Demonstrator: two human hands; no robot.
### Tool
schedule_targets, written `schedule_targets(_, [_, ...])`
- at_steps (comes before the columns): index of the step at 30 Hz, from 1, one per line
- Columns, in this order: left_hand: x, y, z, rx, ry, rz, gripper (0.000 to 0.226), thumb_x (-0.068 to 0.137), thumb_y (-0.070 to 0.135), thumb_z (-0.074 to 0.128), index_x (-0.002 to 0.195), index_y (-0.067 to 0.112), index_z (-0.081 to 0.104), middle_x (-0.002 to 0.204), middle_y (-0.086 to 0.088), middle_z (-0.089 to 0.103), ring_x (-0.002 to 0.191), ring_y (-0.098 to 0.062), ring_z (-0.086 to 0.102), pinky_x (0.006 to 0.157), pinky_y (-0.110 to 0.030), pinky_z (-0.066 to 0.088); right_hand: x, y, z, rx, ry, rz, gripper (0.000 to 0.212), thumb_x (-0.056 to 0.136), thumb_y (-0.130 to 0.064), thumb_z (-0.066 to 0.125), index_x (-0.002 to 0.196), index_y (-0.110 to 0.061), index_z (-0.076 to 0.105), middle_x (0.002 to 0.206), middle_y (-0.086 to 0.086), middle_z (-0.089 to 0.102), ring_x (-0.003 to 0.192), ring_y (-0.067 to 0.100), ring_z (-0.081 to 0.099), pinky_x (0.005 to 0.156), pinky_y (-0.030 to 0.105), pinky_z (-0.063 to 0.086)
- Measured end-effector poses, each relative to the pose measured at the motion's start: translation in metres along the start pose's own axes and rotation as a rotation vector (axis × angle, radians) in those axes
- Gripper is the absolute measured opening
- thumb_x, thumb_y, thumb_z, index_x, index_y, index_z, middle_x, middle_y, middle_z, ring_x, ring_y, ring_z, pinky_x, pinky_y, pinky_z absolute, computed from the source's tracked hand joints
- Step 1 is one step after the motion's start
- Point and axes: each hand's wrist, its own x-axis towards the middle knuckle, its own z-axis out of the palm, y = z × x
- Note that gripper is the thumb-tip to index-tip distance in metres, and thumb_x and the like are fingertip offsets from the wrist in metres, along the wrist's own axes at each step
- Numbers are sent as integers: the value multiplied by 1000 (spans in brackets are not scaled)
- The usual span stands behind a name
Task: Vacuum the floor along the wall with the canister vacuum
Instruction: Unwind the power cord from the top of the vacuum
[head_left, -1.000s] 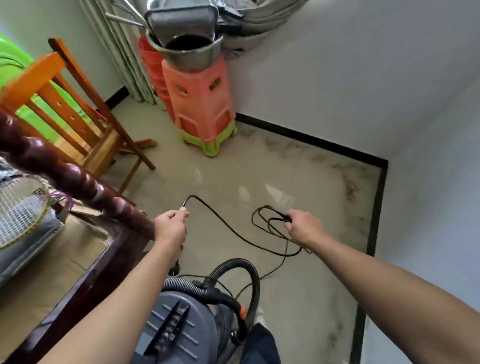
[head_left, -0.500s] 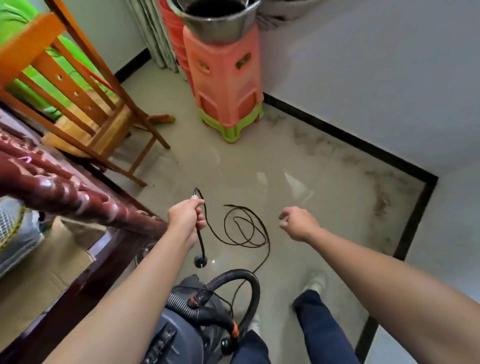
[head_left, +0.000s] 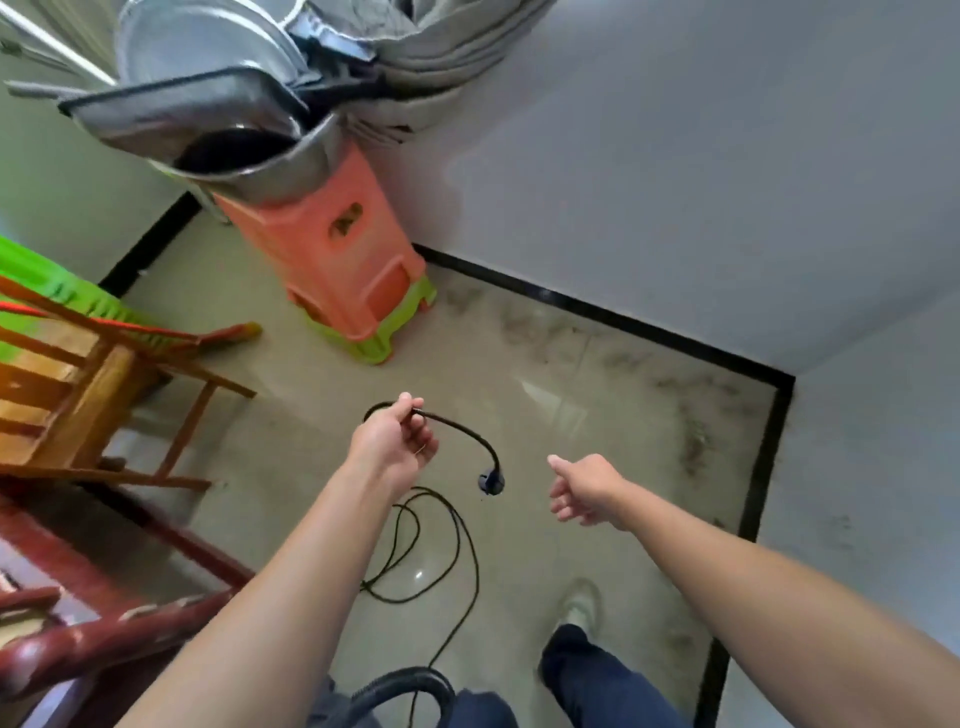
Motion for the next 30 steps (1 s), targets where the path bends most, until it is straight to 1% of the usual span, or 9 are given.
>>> schedule_targets(4, [4, 5, 100, 100, -153, -57, 28, 101, 21, 46, 78, 10, 57, 52, 0, 48, 58, -14, 42, 60, -26, 41, -8, -35, -70, 350, -163, 111, 78, 92, -74, 30, 91, -3, 64, 75, 10, 74, 45, 13, 61, 35, 14, 27])
schedule_targets(10, [33, -5, 207, 674, -370, -118, 26, 99, 16, 45, 76, 11, 56, 53, 0, 49, 48, -13, 42, 46, -22, 39, 13, -78, -171, 1178, 42, -62, 23, 101, -31, 51, 91, -12, 56, 71, 2, 67, 32, 2, 38, 27, 14, 16])
schedule_targets(16, [112, -19, 300, 913, -191, -12, 16, 80, 0, 53, 67, 5, 46, 52, -7, 44, 34, -15, 37, 35, -15, 28, 48, -86, -248, 1383, 60, -135, 28, 104, -29, 43, 78, -20, 48, 62, -6, 48, 31, 3, 28, 28, 15, 14])
schedule_targets(19, [153, -34, 347, 805, -59, -25, 4, 83, -4, 53, 87, -4, 53, 65, -17, 58, 45, -24, 53, 32, -23, 44, 72, -83, -264, 1510, 100, -115, 28, 104, -28, 44, 79, -18, 46, 64, -3, 49, 33, 4, 29, 30, 15, 17])
schedule_targets(22, [182, -50, 383, 784, 10, -37, 28, 83, -10, 45, 110, -1, 47, 73, -16, 57, 47, -22, 53, 41, -28, 51, 91, -56, -280, 1648, 281, -10, 25, 103, -22, 49, 81, -11, 48, 70, 3, 52, 32, 5, 32, 31, 15, 21])
schedule_targets(24, [201, -68, 398, 904, -1, 17, 58, 84, -5, 47, 138, 11, 35, 99, -15, 55, 60, -28, 60, 56, -37, 58, 105, -28, -291, 1717, 421, 85, 21, 102, -18, 52, 82, -9, 49, 71, 6, 54, 30, 6, 33, 31, 14, 24])
schedule_targets(26, [212, -88, 410, 1291, -158, 207, 52, 85, 10, 54, 135, 19, 46, 108, -10, 60, 82, -34, 66, 71, -40, 58, 121, 4, -301, 1776, 535, 165, 20, 101, -15, 54, 82, -9, 50, 71, 7, 53, 27, 5, 33, 30, 13, 27])
schedule_targets(28, [222, -111, 418, 1699, -435, 387, 15, 87, 28, 56, 96, 19, 64, 87, -5, 65, 90, -33, 64, 70, -34, 51, 139, 39, -310, 1831, 627, 242, 18, 100, -13, 55, 82, -10, 52, 71, 7, 52, 30, 5, 34, 29, 12, 30])
schedule_targets(30, [238, -134, 424, 1990, -693, 418, 28, 88, 52, 54, 88, 24, 59, 86, -1, 63, 91, -27, 60, 75, -34, 49, 158, 75, -317, 1871, 685, 308, 16, 100, -13, 56, 84, -10, 53, 72, 9, 53, 39, 6, 37, 30, 12, 32])
